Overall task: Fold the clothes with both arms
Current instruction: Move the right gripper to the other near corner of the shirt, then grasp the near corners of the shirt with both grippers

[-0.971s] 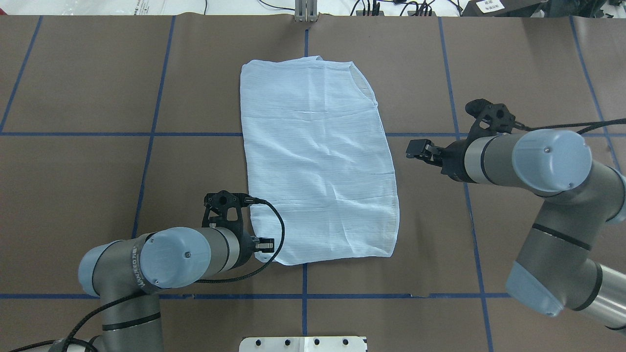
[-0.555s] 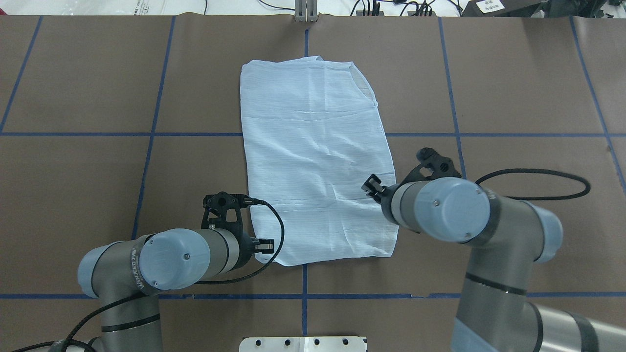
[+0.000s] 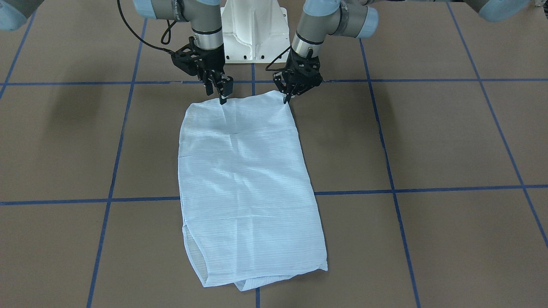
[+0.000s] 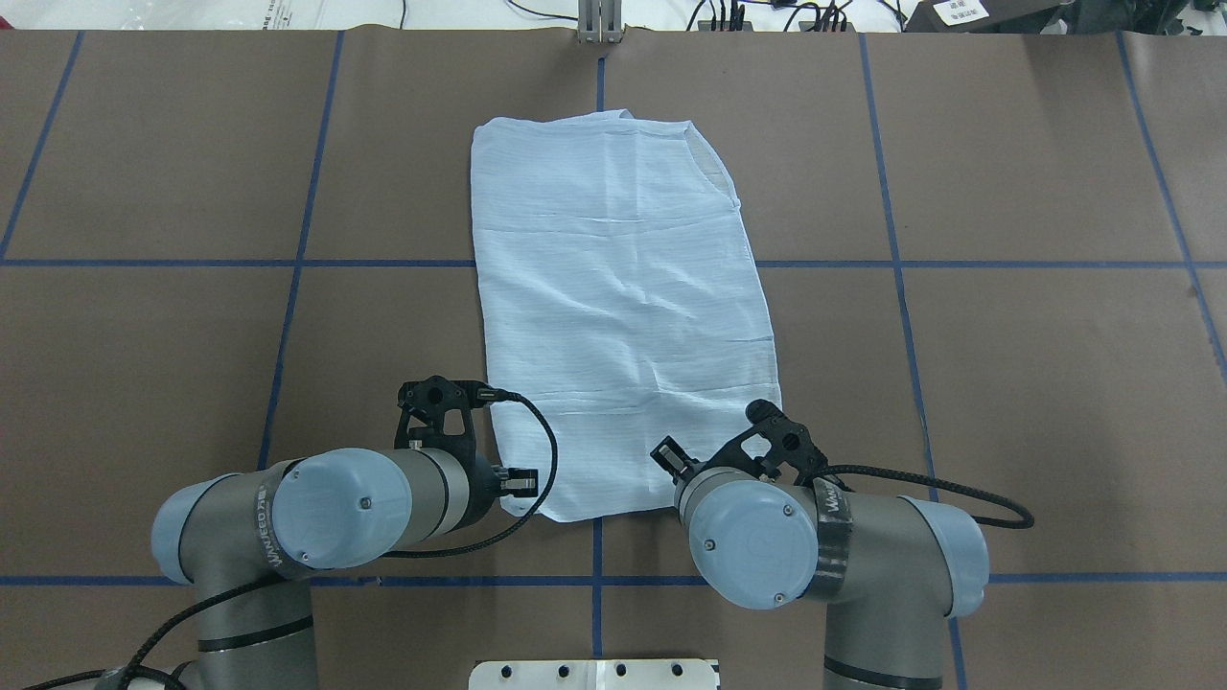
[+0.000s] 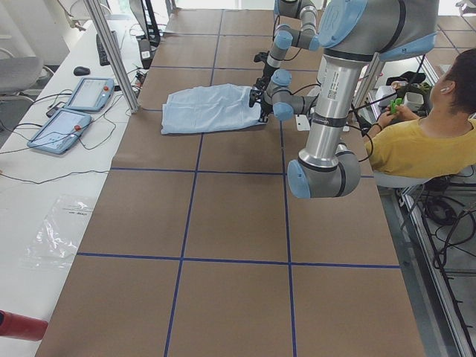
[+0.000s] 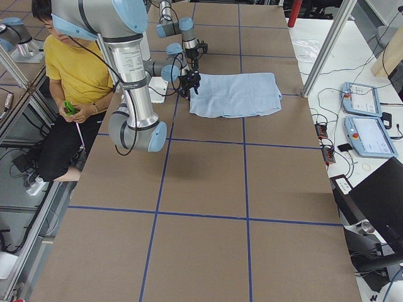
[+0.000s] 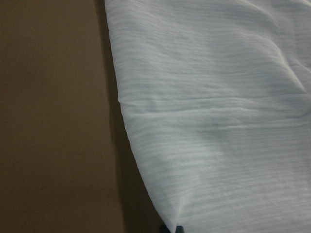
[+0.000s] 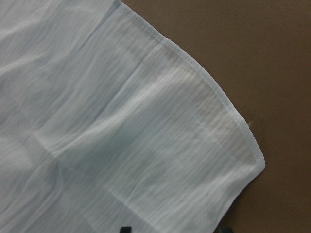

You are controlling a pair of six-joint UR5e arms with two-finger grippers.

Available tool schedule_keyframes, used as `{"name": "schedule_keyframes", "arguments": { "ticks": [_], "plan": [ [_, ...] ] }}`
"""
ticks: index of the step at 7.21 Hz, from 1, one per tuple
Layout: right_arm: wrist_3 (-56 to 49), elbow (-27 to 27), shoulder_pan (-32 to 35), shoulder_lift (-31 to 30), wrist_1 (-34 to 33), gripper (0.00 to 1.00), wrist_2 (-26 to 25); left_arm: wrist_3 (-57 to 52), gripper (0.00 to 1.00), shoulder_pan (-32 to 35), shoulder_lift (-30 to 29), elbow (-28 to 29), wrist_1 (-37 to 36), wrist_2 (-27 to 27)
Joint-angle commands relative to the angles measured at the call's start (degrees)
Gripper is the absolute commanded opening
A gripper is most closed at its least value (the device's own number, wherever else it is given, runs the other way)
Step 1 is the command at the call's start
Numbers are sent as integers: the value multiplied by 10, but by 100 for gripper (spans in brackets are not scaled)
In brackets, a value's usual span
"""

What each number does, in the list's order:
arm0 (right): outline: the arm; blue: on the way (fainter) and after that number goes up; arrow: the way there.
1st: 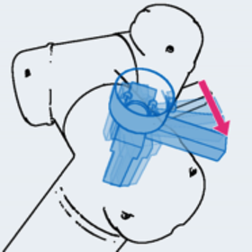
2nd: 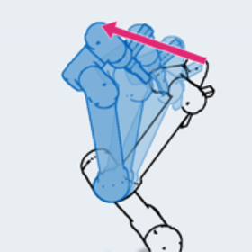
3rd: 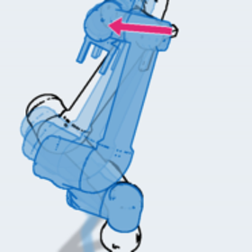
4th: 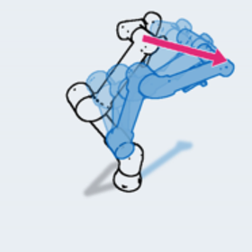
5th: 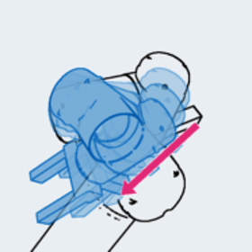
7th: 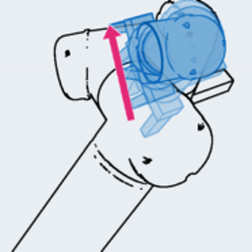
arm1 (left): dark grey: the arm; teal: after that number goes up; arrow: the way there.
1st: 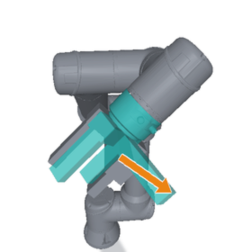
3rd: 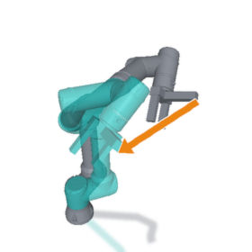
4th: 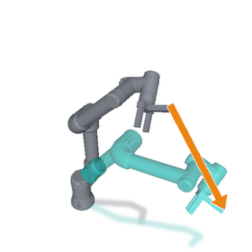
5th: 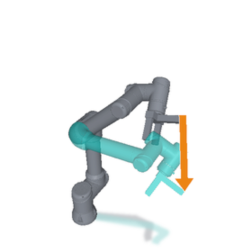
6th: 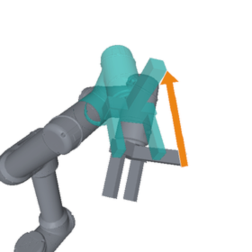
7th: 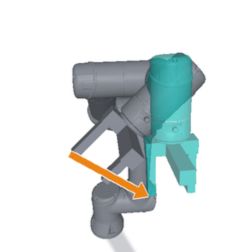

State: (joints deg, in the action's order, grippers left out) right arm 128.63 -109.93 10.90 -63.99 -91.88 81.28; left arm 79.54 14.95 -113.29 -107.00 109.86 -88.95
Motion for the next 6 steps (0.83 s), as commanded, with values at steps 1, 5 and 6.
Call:
{"name": "schedule_keyframes", "arguments": {
  "ticks": [1, 5, 6],
  "plan": [
    [16, 17, -7, 8, 2, 68, -9, 0, 0, 2, 0, -6, 0, 0],
    [27, 42, -11, 24, 3, 68, -19, 0, 0, 2, 0, -8, 0, 0],
    [27, 45, -11, 27, 3, 67, -21, 0, 0, 2, 0, -8, 0, 0]
  ]
}}
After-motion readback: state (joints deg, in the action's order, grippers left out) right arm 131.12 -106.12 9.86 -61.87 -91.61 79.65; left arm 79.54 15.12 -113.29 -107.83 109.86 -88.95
